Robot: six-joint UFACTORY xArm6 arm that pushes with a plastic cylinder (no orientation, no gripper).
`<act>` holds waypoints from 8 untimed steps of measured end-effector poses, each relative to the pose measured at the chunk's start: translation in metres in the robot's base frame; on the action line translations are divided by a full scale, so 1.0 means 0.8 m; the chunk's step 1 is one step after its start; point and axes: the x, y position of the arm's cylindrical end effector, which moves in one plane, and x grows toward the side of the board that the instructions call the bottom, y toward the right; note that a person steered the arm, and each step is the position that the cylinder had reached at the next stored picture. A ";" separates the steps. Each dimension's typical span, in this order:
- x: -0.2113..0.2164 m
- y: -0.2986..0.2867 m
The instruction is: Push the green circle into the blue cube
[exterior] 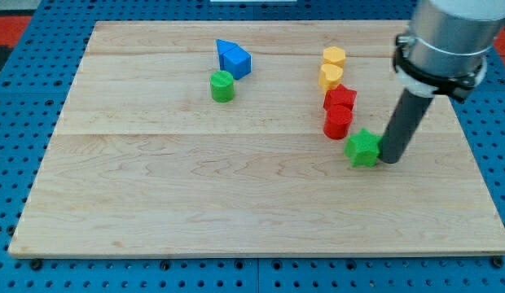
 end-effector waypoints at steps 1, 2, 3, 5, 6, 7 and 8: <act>0.000 -0.029; 0.010 -0.006; 0.081 -0.034; 0.003 -0.242; -0.088 -0.267; -0.157 -0.286; -0.179 -0.301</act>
